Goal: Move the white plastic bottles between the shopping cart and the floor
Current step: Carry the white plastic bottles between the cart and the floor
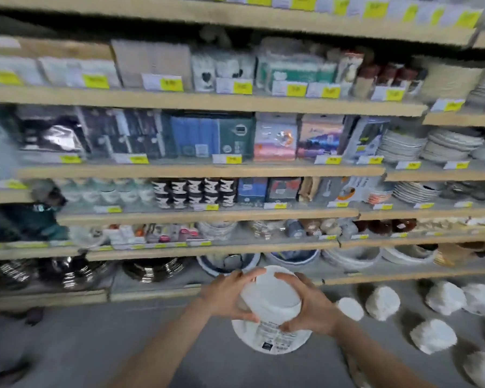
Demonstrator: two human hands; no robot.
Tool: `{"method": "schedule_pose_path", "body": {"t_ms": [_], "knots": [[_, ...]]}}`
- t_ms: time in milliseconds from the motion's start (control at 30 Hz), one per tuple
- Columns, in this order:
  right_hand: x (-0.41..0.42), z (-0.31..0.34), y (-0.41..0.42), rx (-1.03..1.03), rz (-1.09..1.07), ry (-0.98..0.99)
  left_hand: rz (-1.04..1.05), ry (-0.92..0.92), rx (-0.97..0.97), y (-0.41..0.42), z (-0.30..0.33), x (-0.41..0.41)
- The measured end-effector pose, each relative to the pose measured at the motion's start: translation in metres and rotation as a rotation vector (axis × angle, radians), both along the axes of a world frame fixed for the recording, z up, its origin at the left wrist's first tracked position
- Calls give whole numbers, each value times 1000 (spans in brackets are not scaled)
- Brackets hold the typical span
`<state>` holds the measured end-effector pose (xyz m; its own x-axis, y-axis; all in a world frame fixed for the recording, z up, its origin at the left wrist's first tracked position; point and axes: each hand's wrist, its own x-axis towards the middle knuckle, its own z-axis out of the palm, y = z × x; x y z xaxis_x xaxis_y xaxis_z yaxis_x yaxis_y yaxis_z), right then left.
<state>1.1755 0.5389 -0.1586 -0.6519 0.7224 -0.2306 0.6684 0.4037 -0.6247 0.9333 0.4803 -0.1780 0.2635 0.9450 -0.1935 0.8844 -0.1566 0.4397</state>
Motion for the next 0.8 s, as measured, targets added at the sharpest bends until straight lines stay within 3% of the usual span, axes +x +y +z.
{"method": "schedule_pose_path", "body": {"t_ms": [167,433,800], "knots": [[-146,14,-18,60,247,30,250,-73,49,-74,10,-128],[-387,17,-100,20,500,122,508,-39,63,-211,29,-334],[-671,33,-195,86,910,83,914,-7,148,-364,39,-531]]}}
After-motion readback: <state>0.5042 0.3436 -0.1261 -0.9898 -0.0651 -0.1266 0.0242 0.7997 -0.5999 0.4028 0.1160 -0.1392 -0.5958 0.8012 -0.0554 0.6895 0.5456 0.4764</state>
